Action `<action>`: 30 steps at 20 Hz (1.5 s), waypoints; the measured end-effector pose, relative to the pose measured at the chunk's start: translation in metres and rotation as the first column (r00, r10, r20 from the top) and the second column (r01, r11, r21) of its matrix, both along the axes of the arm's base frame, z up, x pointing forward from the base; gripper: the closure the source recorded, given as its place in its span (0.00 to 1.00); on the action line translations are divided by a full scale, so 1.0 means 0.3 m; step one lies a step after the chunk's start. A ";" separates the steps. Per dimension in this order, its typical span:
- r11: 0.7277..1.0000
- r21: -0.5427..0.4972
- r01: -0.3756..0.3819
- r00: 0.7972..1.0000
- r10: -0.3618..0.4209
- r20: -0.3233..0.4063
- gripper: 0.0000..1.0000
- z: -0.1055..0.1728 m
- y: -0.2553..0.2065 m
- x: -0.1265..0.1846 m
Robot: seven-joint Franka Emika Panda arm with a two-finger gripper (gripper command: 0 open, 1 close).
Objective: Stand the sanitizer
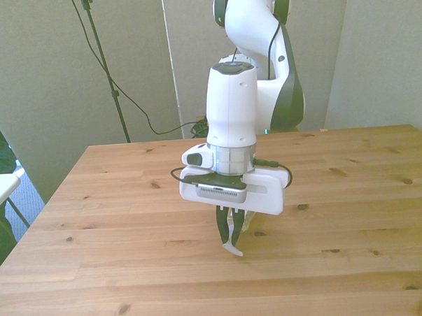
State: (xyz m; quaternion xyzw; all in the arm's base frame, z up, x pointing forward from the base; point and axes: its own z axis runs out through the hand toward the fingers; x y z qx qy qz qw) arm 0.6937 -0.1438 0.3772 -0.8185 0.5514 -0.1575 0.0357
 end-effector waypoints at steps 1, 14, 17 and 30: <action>1.000 -0.009 0.005 1.000 -0.005 0.019 1.00 0.022 0.009 -0.008; 0.977 -0.156 0.146 0.919 -0.076 0.387 1.00 0.297 0.165 -0.228; 0.964 -0.180 0.194 0.886 -0.094 0.454 1.00 0.316 0.179 -0.252; 0.903 -0.264 0.340 0.793 -0.124 0.597 1.00 0.189 0.280 -0.275</action>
